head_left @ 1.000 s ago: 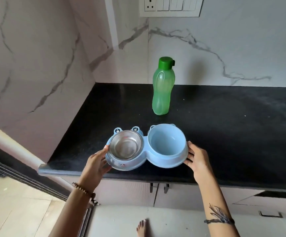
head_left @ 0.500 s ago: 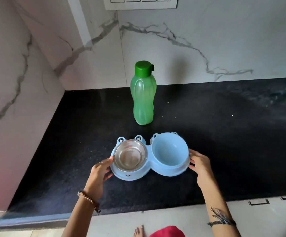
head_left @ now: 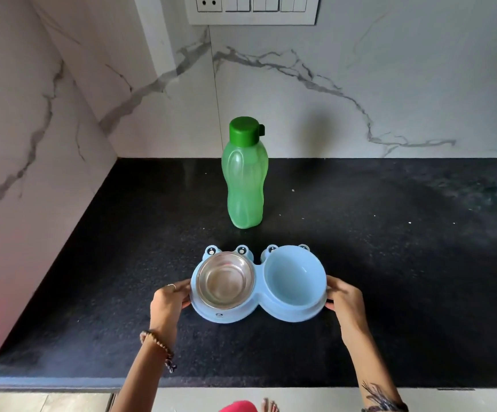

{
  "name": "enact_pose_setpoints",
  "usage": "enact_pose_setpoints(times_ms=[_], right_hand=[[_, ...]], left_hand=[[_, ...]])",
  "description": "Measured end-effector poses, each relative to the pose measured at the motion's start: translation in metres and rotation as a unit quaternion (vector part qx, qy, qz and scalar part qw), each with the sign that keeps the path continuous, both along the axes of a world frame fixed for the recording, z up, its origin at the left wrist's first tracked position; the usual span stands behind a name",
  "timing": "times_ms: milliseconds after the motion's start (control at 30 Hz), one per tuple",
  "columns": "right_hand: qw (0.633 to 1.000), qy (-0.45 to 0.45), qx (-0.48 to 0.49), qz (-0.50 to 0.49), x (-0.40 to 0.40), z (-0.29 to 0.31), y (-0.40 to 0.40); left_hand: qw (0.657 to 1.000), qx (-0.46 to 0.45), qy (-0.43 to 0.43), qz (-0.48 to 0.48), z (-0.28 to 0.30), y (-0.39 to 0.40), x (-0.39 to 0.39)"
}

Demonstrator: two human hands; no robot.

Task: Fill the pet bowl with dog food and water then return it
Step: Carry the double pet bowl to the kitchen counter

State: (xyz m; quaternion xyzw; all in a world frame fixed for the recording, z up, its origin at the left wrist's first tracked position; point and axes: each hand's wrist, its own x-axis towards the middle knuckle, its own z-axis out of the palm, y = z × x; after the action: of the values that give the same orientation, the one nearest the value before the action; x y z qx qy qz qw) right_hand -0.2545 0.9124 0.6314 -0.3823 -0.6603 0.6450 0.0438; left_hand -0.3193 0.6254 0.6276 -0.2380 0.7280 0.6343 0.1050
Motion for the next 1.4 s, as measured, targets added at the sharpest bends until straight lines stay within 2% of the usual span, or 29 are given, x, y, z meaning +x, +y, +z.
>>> enact_pose_setpoints(times_ms=[233,533,733,1167,1233,1300,1400], right_hand=[[0.997,-0.005,0.069,0.022,-0.001,-0.018,0.003],[0.985,-0.021,0.165,0.052,-0.003,-0.030,0.005],[0.980,-0.018,0.191,0.050,-0.002,-0.034,0.005],[0.977,-0.024,0.209,0.025,0.004,-0.032,0.000],[0.979,-0.009,0.203,-0.003,0.008,-0.025,-0.004],[0.971,0.026,0.237,-0.038,0.015,-0.013,-0.011],[0.944,0.098,0.309,-0.067,0.025,0.013,-0.027]], left_hand=[[0.998,-0.061,0.002,0.009,-0.003,0.000,0.001],[0.996,-0.085,0.020,0.003,0.000,0.000,0.008],[0.993,-0.119,0.025,0.001,-0.002,0.001,0.009],[0.991,-0.126,0.039,-0.005,-0.006,0.000,0.010],[0.985,-0.166,0.037,-0.025,-0.001,0.000,0.010],[0.969,-0.232,0.063,-0.046,0.005,-0.003,0.013],[0.925,-0.336,0.165,-0.069,0.022,-0.002,0.024]])
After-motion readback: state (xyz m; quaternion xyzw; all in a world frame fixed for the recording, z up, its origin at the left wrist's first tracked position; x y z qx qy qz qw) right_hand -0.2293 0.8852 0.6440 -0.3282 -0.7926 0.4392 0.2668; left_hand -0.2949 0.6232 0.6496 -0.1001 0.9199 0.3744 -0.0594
